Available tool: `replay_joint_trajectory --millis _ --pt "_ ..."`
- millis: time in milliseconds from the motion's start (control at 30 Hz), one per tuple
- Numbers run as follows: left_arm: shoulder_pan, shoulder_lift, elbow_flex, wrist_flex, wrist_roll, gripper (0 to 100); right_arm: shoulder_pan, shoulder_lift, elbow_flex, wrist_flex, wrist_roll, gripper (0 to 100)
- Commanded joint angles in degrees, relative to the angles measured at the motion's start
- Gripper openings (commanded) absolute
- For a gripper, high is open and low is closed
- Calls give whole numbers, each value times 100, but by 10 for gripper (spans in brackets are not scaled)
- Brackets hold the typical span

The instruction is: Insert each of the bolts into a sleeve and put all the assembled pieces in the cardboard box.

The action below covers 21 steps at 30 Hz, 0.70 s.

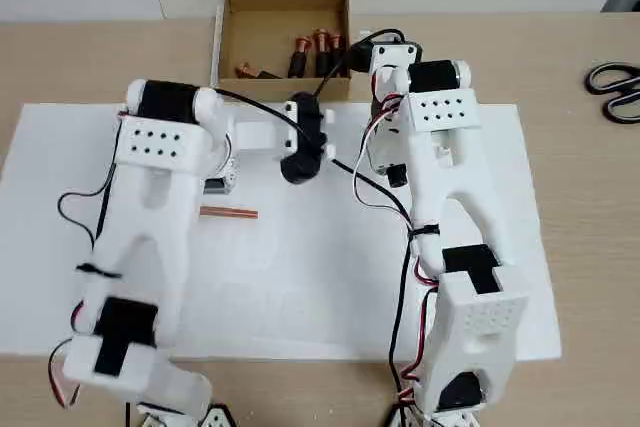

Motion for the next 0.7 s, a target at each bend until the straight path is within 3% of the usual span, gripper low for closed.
replay_joint_trajectory --millis 0,300,500,667 --pt "316 -571 -207 97 -79 76 -4 -391 -44 -75 0 20" --pt "545 -747 -242 -79 571 76 -31 -391 -44 -31 -9 20" --pt "519 -1204 -488 -624 1565 76 -31 -391 -44 -31 -18 20" --pt "193 -1679 -497 -976 1969 77 -31 -391 -44 -31 -18 20"
